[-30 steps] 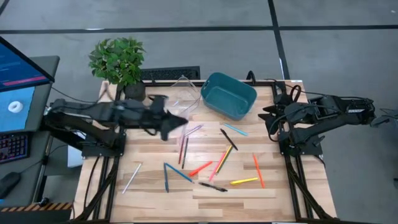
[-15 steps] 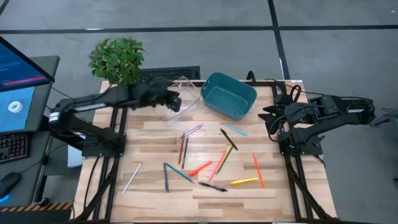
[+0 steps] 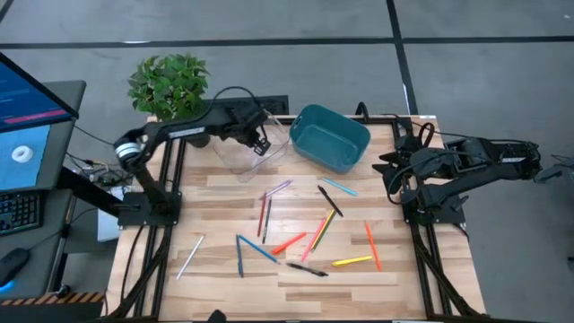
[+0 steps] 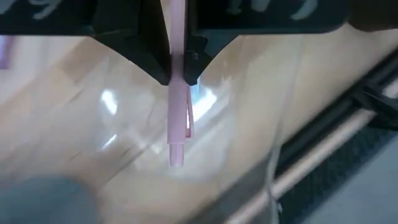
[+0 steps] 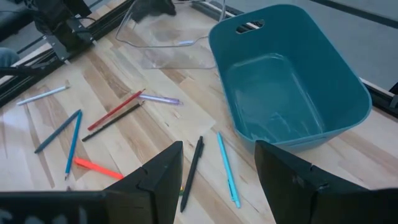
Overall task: Sort pens & pencils
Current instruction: Put the light pink pen into the transparent bin, then put the white colored pencil into the blue bin
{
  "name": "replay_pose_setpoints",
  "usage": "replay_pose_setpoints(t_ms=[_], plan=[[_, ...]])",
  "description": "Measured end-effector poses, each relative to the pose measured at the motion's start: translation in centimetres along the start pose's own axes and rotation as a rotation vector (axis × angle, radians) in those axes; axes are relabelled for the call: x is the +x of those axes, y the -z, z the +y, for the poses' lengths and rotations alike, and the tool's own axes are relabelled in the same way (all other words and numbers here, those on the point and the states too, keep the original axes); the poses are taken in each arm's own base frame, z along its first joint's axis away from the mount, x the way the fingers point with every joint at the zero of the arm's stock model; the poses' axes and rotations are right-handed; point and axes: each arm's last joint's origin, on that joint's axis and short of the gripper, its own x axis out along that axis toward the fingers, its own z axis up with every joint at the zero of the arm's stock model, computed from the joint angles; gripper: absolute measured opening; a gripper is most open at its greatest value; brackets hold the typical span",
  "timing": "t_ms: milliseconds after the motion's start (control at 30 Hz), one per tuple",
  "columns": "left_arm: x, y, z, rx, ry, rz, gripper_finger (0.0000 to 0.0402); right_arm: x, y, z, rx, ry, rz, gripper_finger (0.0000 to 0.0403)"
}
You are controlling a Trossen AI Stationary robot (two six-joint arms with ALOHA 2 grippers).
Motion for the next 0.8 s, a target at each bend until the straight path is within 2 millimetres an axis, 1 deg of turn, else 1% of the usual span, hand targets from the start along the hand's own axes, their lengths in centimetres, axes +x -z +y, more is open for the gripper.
replay_pose_setpoints(t_ms=[67, 200, 367, 600, 700, 800], plan=[[1.4, 0.1, -0.1, 0.004, -0.012, 0.04, 0.0013, 0.0, 0.0, 0.0, 0.0, 0.0, 0.0, 0.0221], [3.6, 0.4, -0.6, 0.025, -0.023, 0.093, 0.0013, 0.0, 0.0, 0.0, -0.011, 0.0, 0.0, 0.0221], [5.6, 0.8, -0.9, 0.022, 0.01, 0.149, 0.0023, 0.0, 0.0, 0.0, -0.024, 0.001, 0.0, 0.0221], [5.8, 0.8, -1.1, 0.009, 0.016, 0.152, 0.0062, 0.0, 0.0, 0.0, -0.025, 0.0, 0.0, 0.0221], [5.4, 0.6, -1.2, 0.006, 0.045, 0.168, 0.0096, 0.0, 0.0, 0.0, -0.026, 0.0, 0.0, 0.0221], [4.1, -0.7, -1.3, 0.004, 0.056, 0.157, 0.0142, 0.0, 0.0, 0.0, -0.026, 0.0, 0.0, 0.0221]])
